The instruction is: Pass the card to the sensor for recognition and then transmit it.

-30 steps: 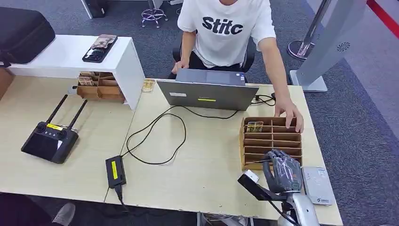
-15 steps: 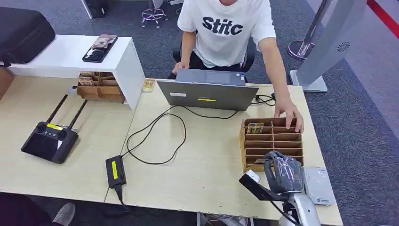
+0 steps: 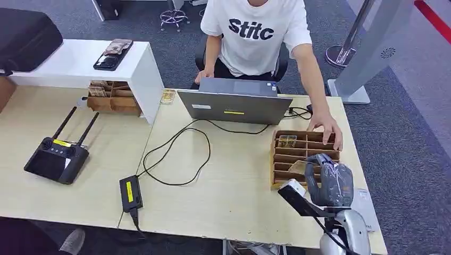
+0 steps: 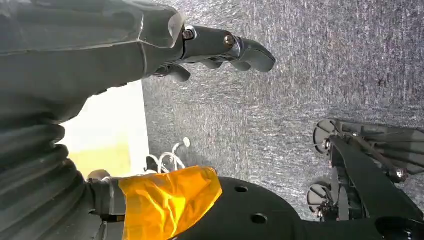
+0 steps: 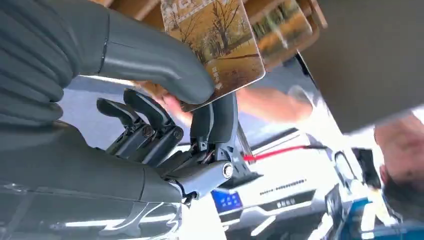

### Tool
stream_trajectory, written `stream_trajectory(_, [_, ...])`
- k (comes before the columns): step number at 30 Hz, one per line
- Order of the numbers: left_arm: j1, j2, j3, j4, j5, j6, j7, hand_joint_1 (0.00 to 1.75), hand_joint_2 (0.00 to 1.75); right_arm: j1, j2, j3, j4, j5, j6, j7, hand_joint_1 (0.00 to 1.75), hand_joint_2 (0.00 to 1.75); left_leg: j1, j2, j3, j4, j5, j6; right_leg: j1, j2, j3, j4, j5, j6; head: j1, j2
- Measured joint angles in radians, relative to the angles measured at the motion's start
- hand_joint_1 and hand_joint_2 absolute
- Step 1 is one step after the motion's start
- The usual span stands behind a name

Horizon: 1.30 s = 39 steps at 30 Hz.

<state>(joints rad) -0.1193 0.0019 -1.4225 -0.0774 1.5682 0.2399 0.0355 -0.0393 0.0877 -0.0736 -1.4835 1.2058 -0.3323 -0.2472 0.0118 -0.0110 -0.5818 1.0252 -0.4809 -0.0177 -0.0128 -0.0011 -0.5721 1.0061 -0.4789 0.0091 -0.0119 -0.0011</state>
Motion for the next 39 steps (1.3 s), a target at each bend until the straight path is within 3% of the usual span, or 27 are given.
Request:
stream_trajectory(10, [0.000, 0.003, -0.008, 0.000, 0.000, -0.009, 0.000, 0.00, 1.75, -0.035, 0.005, 0.000, -0.140, -0.005, 0.009, -0.007, 1.75, 1.75, 0.000, 0.000, 0.000, 0.000, 0.000, 0.000, 0.000, 0.000, 0.000, 0.000, 0.000, 0.000, 0.000, 0.000])
stream_trajectory(21, [-0.003, 0.005, -0.033, 0.000, -0.010, -0.021, 0.000, 0.00, 1.75, -0.137, 0.004, 0.000, -0.194, -0.002, 0.037, -0.007, 1.75, 1.75, 0.000, 0.000, 0.000, 0.000, 0.000, 0.000, 0.000, 0.000, 0.000, 0.000, 0.000, 0.000, 0.000, 0.000])
stream_trajectory(27, [-0.007, 0.011, -0.055, 0.000, -0.015, -0.031, -0.003, 0.00, 1.75, -0.238, -0.005, 0.013, -0.174, 0.034, 0.070, 0.016, 1.75, 1.75, 0.000, 0.001, 0.000, 0.000, 0.000, 0.000, 0.000, 0.001, 0.000, 0.000, 0.001, 0.000, 0.000, 0.000])
stream_trajectory(39, [-0.010, 0.019, -0.091, 0.000, -0.018, -0.043, 0.000, 0.00, 1.75, -0.468, -0.042, 0.113, -0.018, 0.125, 0.105, 0.072, 1.75, 1.75, 0.000, 0.000, 0.000, 0.000, 0.001, 0.000, 0.000, 0.000, 0.000, 0.000, 0.001, 0.000, 0.000, 0.000])
